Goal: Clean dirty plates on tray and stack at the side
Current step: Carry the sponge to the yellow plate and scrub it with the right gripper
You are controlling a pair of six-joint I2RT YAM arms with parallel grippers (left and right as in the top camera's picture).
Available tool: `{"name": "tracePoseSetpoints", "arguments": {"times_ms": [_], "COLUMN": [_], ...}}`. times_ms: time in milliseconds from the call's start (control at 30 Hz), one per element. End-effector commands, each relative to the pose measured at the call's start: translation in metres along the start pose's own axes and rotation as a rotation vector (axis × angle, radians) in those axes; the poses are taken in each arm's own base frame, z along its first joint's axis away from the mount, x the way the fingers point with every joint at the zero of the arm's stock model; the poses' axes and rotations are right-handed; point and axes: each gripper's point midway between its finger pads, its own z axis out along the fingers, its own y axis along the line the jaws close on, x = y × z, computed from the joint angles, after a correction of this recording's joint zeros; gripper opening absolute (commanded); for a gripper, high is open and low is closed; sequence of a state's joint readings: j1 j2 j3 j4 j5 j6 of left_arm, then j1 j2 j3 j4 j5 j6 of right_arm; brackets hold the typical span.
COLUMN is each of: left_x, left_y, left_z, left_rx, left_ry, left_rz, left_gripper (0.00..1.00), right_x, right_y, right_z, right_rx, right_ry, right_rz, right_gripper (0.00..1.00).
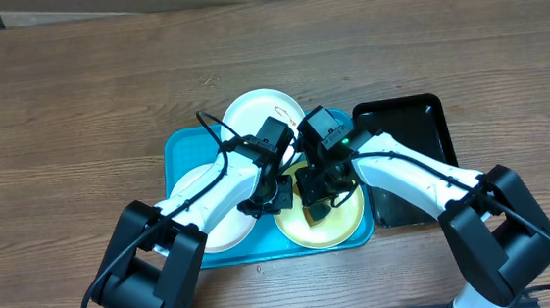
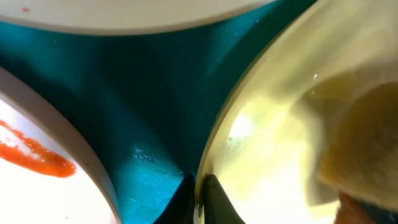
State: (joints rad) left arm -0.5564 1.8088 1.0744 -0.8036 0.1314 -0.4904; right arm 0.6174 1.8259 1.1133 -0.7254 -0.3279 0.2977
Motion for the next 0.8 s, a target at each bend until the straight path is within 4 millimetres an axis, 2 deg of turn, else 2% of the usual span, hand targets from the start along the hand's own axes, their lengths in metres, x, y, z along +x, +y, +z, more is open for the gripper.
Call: {"name": "tracePoseSetpoints", "arguments": {"times_ms": [0,133,367,500,600,767], "left_x": [0.003,0.002,0.003,0.003,0.003,0.003], "left_y": [0.001,0.0,0.0,0.0,0.0,0.0], "left_z": [0.005,0.005,0.005,0.005,0.005,0.005], "left_rx": [-0.015,-0.011,-0.01,-0.01,-0.011,-0.011], "left_ry": [0.016,0.017,0.018,0.018,0.018,0.019], "left_rz": [0.026,0.027,0.027,0.027,0.027,0.027], "left_gripper": [0.06,0.06,0.05,0.05,0.05,0.05], "right_x": [0.002,0.001,0.0,-0.003,-0.008,-0.028], "right_y": [-0.001,-0.004,-0.039,-0.049,-0.055,-0.067], "right_z": [-0.004,-0.004,0.004,0.006,0.003,-0.013], "right_rx": [0.005,0.017,0.184,0.223,0.263,0.355], "right_ry": [-0.023,-0.029,-0.084,-0.115,-0.142,-0.21], "right_rz": [0.006,0.005,0.01,0.015,0.014,0.025], "right_gripper": [0.04,0.04,0.04,0.04,0.04,0.04]}}
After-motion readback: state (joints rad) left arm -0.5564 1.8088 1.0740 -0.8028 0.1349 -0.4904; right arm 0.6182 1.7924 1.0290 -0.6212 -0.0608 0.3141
